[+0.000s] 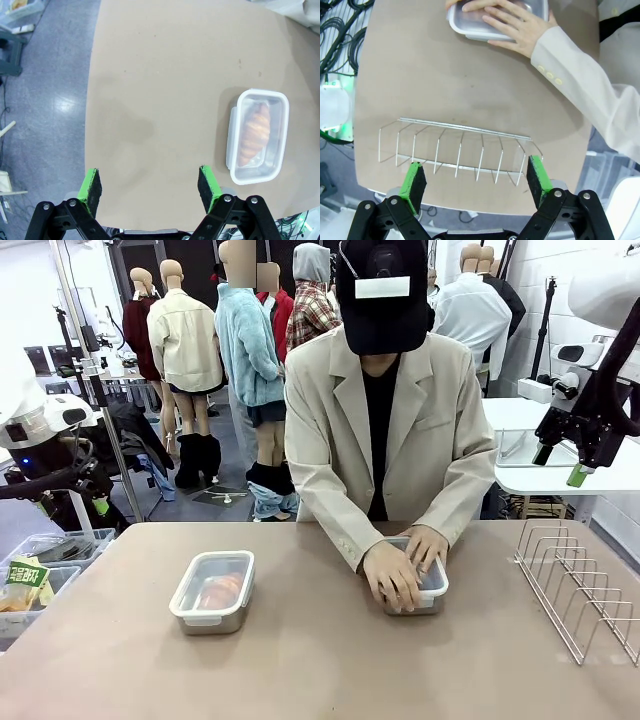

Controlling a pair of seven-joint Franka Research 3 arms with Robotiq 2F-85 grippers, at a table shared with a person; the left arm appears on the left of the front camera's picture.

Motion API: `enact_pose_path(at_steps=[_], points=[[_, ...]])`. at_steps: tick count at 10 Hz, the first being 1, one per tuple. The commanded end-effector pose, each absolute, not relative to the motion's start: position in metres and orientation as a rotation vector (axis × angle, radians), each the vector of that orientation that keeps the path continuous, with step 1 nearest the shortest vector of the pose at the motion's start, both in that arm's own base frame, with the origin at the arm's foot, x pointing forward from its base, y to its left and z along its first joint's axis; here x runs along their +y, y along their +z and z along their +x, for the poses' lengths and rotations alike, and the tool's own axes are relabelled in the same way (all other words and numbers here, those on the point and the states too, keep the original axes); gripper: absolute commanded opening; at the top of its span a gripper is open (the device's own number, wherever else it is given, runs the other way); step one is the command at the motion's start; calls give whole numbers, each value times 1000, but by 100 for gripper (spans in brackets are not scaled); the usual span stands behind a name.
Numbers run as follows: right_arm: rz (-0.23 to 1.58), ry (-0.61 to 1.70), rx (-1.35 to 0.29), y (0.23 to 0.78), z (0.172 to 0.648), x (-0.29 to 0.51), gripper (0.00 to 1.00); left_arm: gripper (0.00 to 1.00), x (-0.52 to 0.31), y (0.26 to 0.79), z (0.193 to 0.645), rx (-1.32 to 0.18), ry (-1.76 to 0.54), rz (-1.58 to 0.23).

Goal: Place the bread in airtight containers.
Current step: Release when the human grabs the Airtight Container lid.

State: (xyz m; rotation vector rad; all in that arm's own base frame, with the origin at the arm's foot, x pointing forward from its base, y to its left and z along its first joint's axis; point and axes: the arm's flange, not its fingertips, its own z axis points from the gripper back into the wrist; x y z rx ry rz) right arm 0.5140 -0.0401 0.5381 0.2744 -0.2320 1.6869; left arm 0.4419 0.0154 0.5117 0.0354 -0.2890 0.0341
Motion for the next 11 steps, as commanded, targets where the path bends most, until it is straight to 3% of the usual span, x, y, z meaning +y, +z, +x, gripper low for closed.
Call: enact_pose_path(at_steps=[1, 11], points=[[271, 1689, -230, 539, 515, -40, 100, 100, 15, 513, 443, -300, 34, 36], [271, 1689, -230, 539, 515, -40, 100, 100, 15, 513, 443, -300, 34, 36]])
